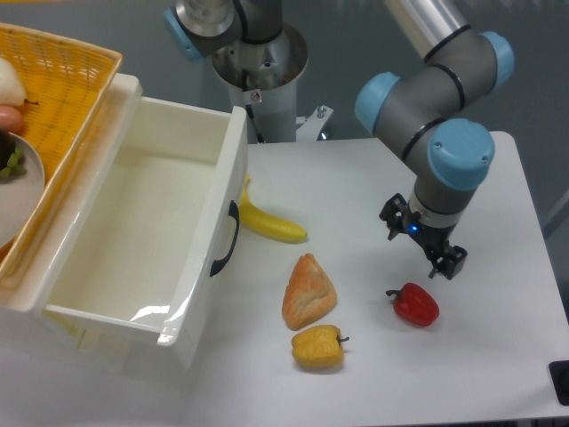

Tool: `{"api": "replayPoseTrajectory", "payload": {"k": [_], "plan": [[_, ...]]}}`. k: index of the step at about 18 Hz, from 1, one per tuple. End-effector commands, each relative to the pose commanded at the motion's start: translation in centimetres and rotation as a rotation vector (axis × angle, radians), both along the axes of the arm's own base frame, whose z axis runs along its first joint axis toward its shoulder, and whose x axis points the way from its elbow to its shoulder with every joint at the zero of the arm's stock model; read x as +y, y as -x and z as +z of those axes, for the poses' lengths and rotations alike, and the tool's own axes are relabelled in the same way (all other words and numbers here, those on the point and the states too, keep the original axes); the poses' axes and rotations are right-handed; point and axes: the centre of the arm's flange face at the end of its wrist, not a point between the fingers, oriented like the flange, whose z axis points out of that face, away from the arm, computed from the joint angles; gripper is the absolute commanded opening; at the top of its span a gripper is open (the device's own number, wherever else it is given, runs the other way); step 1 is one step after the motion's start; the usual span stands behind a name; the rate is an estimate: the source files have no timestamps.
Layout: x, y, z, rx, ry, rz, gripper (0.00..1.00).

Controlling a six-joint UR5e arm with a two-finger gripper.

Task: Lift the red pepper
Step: 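Move the open gripper over the red bell pepper and lower it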

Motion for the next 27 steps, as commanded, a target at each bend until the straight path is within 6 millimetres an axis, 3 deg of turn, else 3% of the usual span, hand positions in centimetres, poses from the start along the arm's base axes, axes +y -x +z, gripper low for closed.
{"api": "replayPoseTrajectory", "payload": {"k": [8,12,15,17,20,23,27], "plan": [[-0.8,1.0,1.1,0.024,-0.009,-0.030,1.00],[-1.2,2.1,1.0,0.032,-0.011,-0.259,1.00],[-1.3,2.9,-0.9,0.015,-0.007,-0.351,1.00],[-1.2,3.4,-0.5,0.052,-0.033,-0.357,1.00],[-3.7,5.1,-1.1,0.041,-0.153,-0.402,1.00],[-4.9,6.2,-1.7,0.052,-0.173,-0.481,1.00],[-4.6,6.1,-2.5,0.057,-0.173,-0.566,1.00]]}}
